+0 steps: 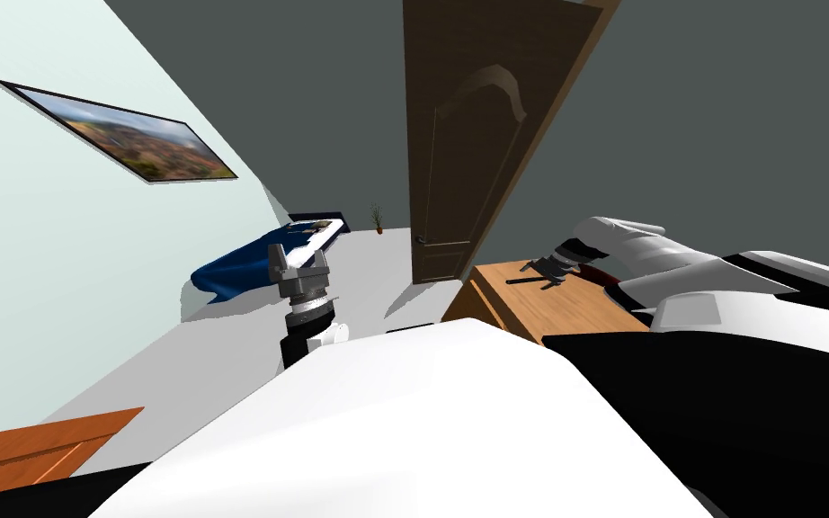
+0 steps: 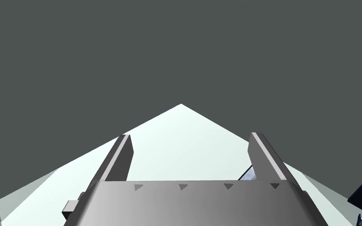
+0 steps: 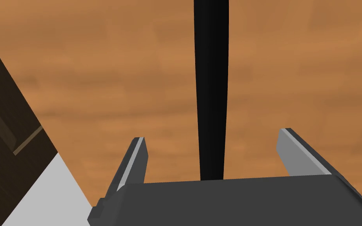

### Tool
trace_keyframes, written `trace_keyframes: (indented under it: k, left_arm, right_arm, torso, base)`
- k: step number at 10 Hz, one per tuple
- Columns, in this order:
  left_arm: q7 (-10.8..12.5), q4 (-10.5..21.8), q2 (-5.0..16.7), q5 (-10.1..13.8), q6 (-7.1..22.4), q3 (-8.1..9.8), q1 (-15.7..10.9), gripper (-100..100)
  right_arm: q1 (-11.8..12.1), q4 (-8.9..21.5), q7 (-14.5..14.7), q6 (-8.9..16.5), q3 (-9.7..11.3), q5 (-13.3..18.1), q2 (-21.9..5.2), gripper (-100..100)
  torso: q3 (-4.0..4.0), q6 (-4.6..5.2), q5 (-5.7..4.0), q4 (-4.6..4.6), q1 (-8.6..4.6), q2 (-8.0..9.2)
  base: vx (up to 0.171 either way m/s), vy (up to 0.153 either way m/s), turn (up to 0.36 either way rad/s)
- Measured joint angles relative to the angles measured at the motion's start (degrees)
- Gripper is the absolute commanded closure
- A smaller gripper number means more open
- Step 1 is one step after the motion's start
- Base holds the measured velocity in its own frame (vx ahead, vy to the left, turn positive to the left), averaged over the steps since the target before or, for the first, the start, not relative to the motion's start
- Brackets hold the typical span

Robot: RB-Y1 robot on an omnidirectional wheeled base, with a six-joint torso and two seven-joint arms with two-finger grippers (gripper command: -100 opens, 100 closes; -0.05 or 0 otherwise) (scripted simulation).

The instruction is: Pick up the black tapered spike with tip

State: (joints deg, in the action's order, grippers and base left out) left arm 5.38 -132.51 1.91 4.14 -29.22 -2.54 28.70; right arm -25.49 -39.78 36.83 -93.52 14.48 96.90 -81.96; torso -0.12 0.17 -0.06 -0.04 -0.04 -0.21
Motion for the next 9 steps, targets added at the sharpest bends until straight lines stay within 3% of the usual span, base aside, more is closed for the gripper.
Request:
trace_keyframes:
  k: [1, 2, 6, 7, 8, 9]
  left_arm:
    - [0.0, 0.0, 0.0, 0.0, 0.0, 0.0, 0.0, 0]
    - [0.0, 0.0, 0.0, 0.0, 0.0, 0.0, 0.0, 0]
    - [0.0, 0.0, 0.0, 0.0, 0.0, 0.0, 0.0, 0]
    - [0.0, 0.0, 0.0, 0.0, 0.0, 0.0, 0.0, 0]
    - [0.0, 0.0, 0.0, 0.0, 0.0, 0.0, 0.0, 0]
    - [0.0, 0.0, 0.0, 0.0, 0.0, 0.0, 0.0, 0]
  right_arm:
    - [0.8, -0.4, 0.0, 0.8, 0.0, -0.3, 0.3, -100]
    - [0.9, -0.5, -0.1, 1.0, -0.1, -0.4, 0.3, 100]
    - [0.9, -0.5, -0.1, 1.0, -0.1, -0.4, 0.3, 100]
    - [0.9, -0.5, -0.1, 1.0, -0.1, -0.4, 0.3, 0]
    - [0.9, -0.5, -0.1, 1.0, -0.1, -0.4, 0.3, 100]
    - [1.4, -1.1, -0.2, 0.2, -0.6, -0.7, -0.6, 100]
  torso:
    - [0.02, 0.01, 0.0, 0.01, -0.02, 0.04]
    - [0.01, 0.01, 0.01, 0.01, -0.03, 0.0]
    - [-0.02, 0.01, -0.03, -0.01, -0.06, -0.05]
    - [-0.03, 0.01, -0.03, -0.01, -0.06, -0.05]
    - [-0.03, 0.01, -0.03, -0.01, -0.06, -0.05]
    - [-0.03, 0.04, 0.02, 0.0, -0.05, -0.08]
  base:
    - [-0.014, 0.001, 0.0]
    - [0.0, 0.0, 0.0]
    - [0.0, 0.0, 0.0]
    - [0.0, 0.0, 0.0]
    - [0.021, -0.004, -0.017]
    - [0.041, -0.015, -0.028]
